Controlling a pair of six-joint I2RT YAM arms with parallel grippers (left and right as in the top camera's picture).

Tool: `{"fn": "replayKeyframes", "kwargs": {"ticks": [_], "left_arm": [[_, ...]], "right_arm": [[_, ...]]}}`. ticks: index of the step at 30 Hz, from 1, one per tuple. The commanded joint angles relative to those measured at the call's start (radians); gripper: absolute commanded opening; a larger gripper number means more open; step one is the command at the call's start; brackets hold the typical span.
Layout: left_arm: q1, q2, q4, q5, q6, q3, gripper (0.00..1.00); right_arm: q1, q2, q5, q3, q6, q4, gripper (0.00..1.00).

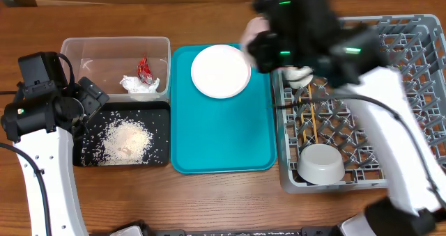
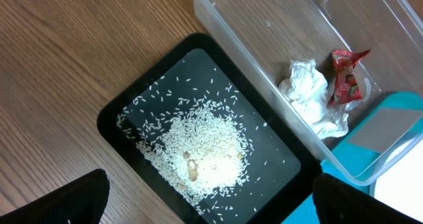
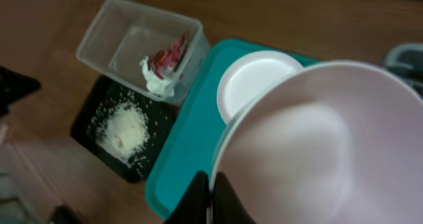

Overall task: Sort waste into correct bins and load items into the dishwasher
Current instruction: 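Carry the pink bowl into the rack's middle and release it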

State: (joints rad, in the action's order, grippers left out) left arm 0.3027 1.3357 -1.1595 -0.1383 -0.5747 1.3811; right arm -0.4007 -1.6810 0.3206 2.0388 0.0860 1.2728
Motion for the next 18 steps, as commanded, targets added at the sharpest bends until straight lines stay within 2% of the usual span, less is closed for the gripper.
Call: {"fn": "replayKeyframes", "kwargs": {"ticks": [1, 5, 10, 14, 18], "left_arm": [[-0.002, 0.005, 0.000, 0.005, -0.012, 0.015, 1.00], [-0.002, 0.005, 0.000, 0.005, -0.012, 0.015, 1.00], [-0.002, 0.005, 0.000, 0.005, -0.012, 0.015, 1.00], [-0.002, 0.005, 0.000, 0.005, -0.012, 0.015, 1.00], [-0.002, 0.005, 0.000, 0.005, -0.012, 0.015, 1.00]], "right_arm": [[0.114, -0.021, 0.204, -0.007, 0.018, 0.077, 0.04], [0.264, -0.021, 0.436, -0.065, -0.027, 0.145, 0.04], [0.436, -0.021, 0.858, -0.235, -0.179, 0.170, 0.04], [0.552, -0.021, 1.045, -0.426, -0.312, 0.163, 0.04], [0.628, -0.021, 1.148, -0.627, -0.397, 0.103, 0.04]]}}
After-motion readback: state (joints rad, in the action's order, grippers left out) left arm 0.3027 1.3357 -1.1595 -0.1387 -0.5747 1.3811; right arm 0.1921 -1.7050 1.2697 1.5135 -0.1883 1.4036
